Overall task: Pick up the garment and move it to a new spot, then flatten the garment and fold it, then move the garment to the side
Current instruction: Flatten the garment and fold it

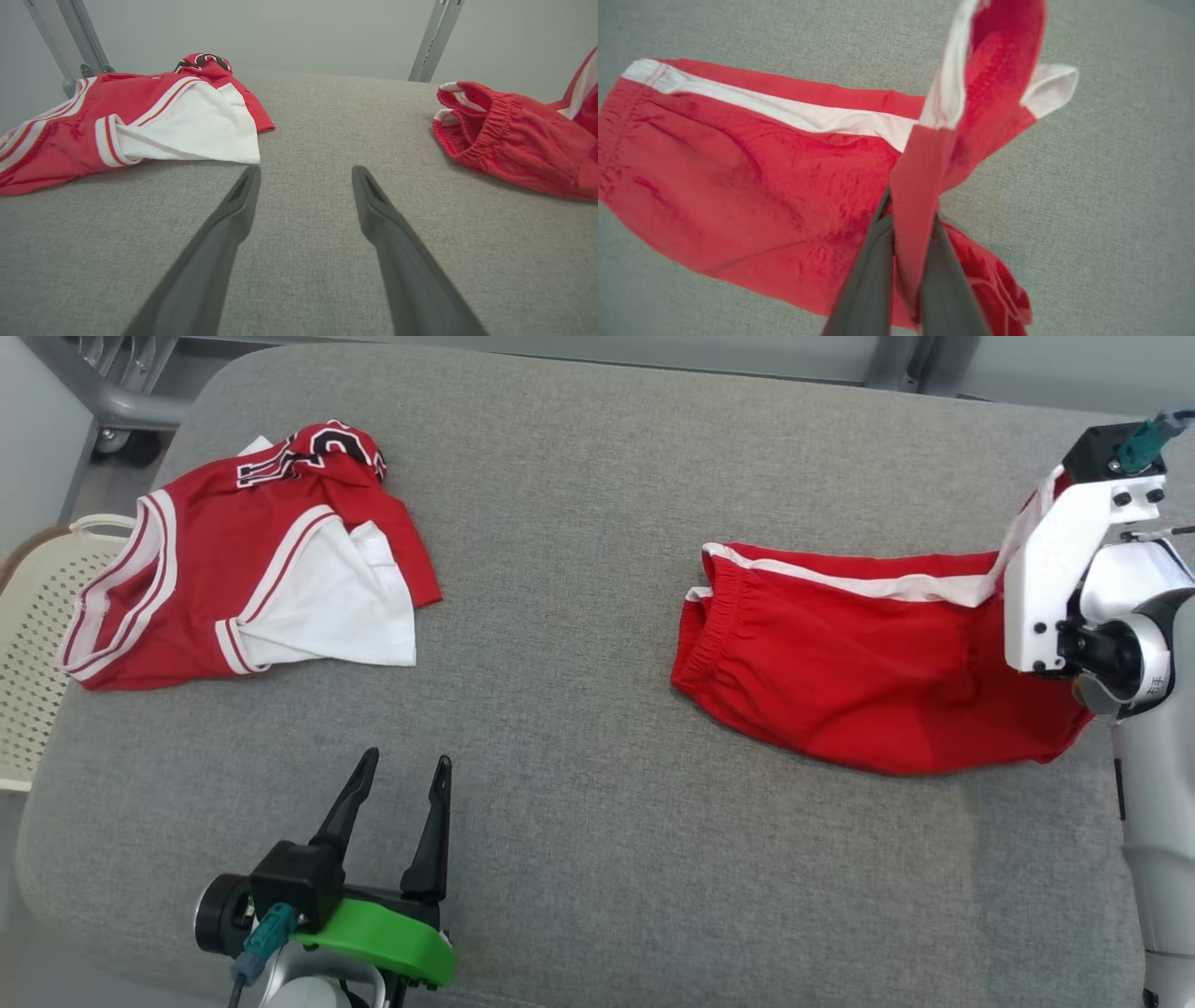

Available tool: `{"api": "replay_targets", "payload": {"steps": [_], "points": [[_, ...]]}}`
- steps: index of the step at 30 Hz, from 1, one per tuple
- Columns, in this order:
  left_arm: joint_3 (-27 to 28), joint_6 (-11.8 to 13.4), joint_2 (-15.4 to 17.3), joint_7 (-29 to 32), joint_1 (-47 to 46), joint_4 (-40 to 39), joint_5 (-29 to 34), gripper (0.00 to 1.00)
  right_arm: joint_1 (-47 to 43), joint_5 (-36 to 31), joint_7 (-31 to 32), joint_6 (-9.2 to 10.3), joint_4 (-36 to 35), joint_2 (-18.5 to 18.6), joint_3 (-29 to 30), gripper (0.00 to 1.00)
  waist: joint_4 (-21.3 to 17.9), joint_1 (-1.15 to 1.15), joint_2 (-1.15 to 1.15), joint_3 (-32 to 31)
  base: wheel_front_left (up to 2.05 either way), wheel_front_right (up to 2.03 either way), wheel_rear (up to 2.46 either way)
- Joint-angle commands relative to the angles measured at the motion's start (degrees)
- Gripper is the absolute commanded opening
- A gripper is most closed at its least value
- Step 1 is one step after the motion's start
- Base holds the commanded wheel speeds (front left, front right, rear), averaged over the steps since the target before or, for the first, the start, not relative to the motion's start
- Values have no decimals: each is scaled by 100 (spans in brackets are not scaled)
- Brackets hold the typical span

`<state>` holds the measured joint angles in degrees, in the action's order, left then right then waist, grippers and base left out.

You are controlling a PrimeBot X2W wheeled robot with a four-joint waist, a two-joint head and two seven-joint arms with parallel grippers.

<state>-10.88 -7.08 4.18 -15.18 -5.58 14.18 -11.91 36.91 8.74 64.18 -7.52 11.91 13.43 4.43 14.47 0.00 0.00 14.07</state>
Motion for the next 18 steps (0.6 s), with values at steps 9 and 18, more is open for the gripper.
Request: {"api": "replay_targets", "payload": {"steps": [9, 18], "points": [[-82, -30, -64, -2, 105, 42, -73, 100, 309, 343, 22, 6, 254, -226, -461, 0, 620, 0, 0, -107, 0, 0, 0], [-163, -32, -97, -2, 163, 73, -129, 100, 636, 286, -158, 5, 961, -467, -631, 0, 1157, 0, 0, -80, 0, 0, 0]]}}
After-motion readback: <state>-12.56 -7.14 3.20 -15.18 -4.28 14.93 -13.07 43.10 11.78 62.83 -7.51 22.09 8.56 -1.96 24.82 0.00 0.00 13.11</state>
